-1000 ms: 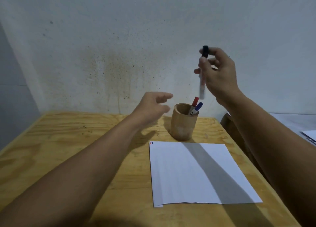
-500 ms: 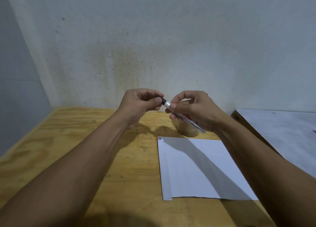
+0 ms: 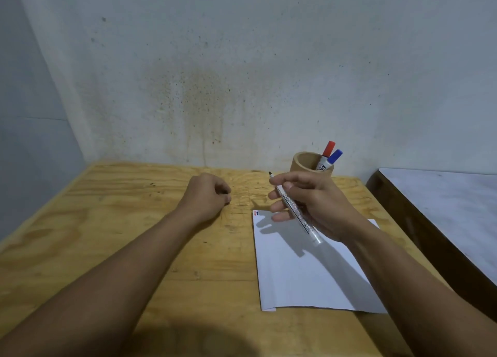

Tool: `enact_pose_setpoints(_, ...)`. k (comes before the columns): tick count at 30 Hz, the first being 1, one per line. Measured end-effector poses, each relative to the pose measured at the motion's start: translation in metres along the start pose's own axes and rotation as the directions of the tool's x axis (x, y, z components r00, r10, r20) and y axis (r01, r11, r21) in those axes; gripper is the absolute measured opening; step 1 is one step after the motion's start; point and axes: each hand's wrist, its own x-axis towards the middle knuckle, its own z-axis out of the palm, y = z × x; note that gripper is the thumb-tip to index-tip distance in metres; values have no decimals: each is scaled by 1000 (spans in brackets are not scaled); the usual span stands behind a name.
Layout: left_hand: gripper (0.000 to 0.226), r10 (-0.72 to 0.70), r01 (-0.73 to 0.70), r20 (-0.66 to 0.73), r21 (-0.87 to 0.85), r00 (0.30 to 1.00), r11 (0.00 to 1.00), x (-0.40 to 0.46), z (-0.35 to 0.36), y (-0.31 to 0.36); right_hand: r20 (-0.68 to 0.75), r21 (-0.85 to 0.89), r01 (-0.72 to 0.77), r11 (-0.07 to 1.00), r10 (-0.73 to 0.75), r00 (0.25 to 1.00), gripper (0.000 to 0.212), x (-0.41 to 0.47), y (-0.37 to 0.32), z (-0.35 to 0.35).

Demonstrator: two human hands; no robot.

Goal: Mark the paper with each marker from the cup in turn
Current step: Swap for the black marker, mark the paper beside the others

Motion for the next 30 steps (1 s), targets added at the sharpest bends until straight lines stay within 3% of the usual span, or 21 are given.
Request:
enact_pose_setpoints(3, 23, 67, -67, -4, 59, 998, 996, 0, 5, -4, 38, 264, -64, 962, 56, 998, 32, -2, 3, -2)
enact_pose_setpoints(6, 44, 100, -98, -15, 95, 995, 991, -3, 9, -7, 39, 311, 19, 950, -33, 999, 37, -1, 10, -5)
enact_pose_setpoints(8, 58, 122, -116, -78, 78, 989, 990, -9, 9, -7, -5, 277, 62, 959, -64, 998, 39, 2, 17, -5)
enact_pose_setpoints(11, 33, 296, -266, -228, 154, 928, 952, -24, 7, 0, -149, 154, 81, 985, -58, 987, 25, 9, 25, -1)
enact_pose_setpoints(13, 22, 371, -353, -158, 131, 915, 926, -35, 7, 8, -211, 104, 77, 992, -53, 976, 27, 14, 30, 4)
enact_pose_setpoints(18, 35, 368, -378, 97, 120, 925, 918, -52, 13, 10, -255, -110, 68, 992, -94, 962, 18, 20, 44, 11)
enact_pose_setpoints(21, 38, 340, -355, 118, 131, 933, 926, -52, 15, 8, -308, -213, 80, 974, -145, 940, 13, 22, 52, 13)
enact_pose_setpoints(30, 40, 329, -346, 131, 141, 935, 928, -52, 17, 6, -266, -283, 125, 951, -202, 943, 11, 23, 67, 9)
